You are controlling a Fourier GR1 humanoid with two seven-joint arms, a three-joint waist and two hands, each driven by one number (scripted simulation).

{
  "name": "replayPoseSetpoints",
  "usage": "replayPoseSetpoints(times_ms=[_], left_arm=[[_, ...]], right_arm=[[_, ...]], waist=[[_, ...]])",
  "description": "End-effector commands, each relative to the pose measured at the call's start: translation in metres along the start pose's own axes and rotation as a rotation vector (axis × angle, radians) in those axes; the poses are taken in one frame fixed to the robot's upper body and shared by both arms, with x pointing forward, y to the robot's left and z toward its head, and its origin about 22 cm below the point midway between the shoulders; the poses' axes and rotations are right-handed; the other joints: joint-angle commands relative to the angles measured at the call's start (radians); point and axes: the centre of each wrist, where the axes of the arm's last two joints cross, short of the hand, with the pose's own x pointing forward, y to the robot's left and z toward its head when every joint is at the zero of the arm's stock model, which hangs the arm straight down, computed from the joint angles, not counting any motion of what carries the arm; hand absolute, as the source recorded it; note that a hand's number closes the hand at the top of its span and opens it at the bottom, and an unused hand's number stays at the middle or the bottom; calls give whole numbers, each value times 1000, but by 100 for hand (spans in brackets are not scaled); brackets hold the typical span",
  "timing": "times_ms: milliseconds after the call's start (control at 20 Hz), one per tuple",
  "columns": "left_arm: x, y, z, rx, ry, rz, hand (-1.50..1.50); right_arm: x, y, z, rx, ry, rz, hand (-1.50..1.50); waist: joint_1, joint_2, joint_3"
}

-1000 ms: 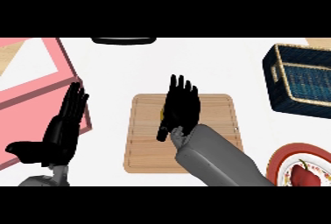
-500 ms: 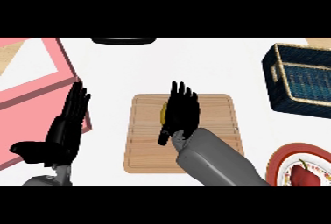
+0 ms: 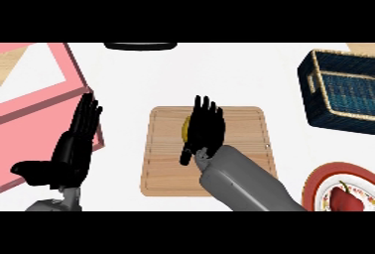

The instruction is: Pick the lemon from the cutting board and place it in the basket

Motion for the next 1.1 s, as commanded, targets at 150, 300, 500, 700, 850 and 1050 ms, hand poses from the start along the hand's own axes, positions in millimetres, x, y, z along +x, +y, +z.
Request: replayPoseSetpoints(times_ms=[150, 300, 500, 700, 850, 1050], left_arm=[[2, -9, -16, 3, 3, 6, 0], [5, 0, 3, -20, 15, 13, 0], [0, 3, 3, -20, 5, 1, 0], [-3, -3, 0, 2, 9, -6, 0], [-5, 10, 13, -15, -15, -12, 0], [2, -10, -7, -4, -2, -3, 0]], right_arm=[[1, 11, -1, 0, 155, -70, -150], [-3, 16, -12, -5, 173, -53, -150], [2, 25, -1, 60, 153, -25, 150], [-10, 39, -7, 56, 75, 81, 150], [6, 20, -22, 59, 81, 77, 150], [-3, 32, -30, 14, 50, 115, 150]], waist=[[-5, 1, 0], [5, 0, 0], [10, 2, 0], [-2, 1, 0], [9, 2, 0], [0, 2, 0]])
